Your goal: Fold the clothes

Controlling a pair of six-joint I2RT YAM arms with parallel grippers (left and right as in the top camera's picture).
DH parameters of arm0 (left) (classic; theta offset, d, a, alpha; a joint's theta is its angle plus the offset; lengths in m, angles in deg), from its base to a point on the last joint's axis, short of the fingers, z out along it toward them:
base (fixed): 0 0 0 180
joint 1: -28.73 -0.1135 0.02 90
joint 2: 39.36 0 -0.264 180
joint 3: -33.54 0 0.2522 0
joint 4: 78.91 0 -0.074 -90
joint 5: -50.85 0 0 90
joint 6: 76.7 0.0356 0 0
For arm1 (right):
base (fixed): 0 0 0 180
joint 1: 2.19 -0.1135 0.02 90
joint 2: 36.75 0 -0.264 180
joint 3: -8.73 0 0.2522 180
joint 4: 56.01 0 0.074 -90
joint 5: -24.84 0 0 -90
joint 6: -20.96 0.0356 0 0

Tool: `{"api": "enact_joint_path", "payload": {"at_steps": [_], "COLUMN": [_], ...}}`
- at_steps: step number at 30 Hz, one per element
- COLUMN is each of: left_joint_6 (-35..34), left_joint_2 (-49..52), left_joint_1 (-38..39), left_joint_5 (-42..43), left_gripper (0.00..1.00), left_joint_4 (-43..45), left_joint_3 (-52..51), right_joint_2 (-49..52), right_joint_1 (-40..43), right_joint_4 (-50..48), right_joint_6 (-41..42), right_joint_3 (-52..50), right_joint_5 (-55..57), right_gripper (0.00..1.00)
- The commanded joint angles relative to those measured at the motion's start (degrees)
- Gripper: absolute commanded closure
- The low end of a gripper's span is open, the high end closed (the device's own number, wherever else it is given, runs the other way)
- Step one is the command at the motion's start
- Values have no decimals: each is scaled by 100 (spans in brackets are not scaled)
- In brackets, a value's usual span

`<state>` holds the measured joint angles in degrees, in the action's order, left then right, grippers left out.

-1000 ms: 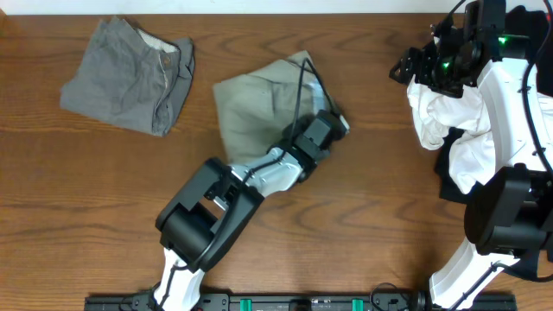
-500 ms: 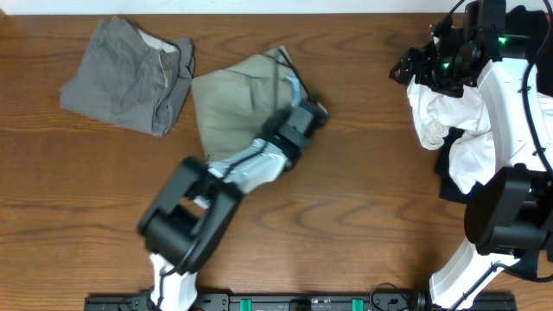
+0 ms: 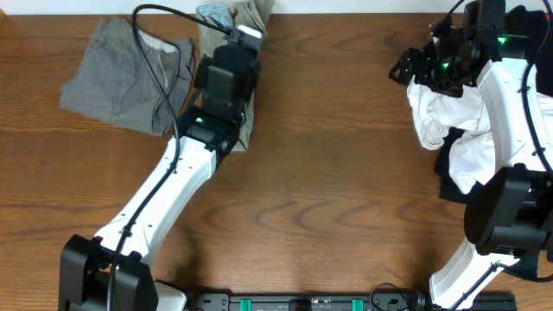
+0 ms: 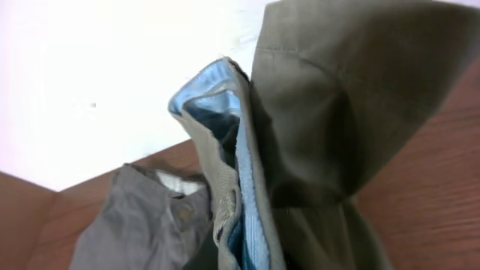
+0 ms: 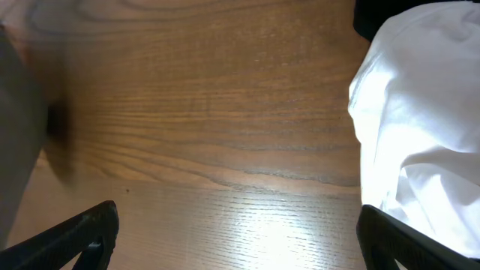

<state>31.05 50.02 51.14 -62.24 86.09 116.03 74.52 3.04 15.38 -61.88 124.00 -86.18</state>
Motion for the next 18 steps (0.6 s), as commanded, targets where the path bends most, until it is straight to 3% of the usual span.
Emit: {"api": "enact_joint_path", "payload": {"at_steps": [1, 13, 18], "left_joint_6": [-48, 352, 1176], "left_joint_2": [-289, -787, -863], "left_joint_1": [-221, -944, -1364], "left_joint_5": [-127, -236, -319], "left_gripper": [94, 94, 94], "left_joint_4": [42, 35, 55], "left_joint_3": [258, 986, 1320], "right_joint_2": [39, 39, 39], "right_joint_1": [-68, -149, -219], "right_joint_4": [-2, 9, 31], "right_joint_6": [-63, -61, -61], "right_joint_3": [-7, -7, -7], "right_joint_5": [-17, -17, -17], "right_gripper": [1, 1, 1]}}
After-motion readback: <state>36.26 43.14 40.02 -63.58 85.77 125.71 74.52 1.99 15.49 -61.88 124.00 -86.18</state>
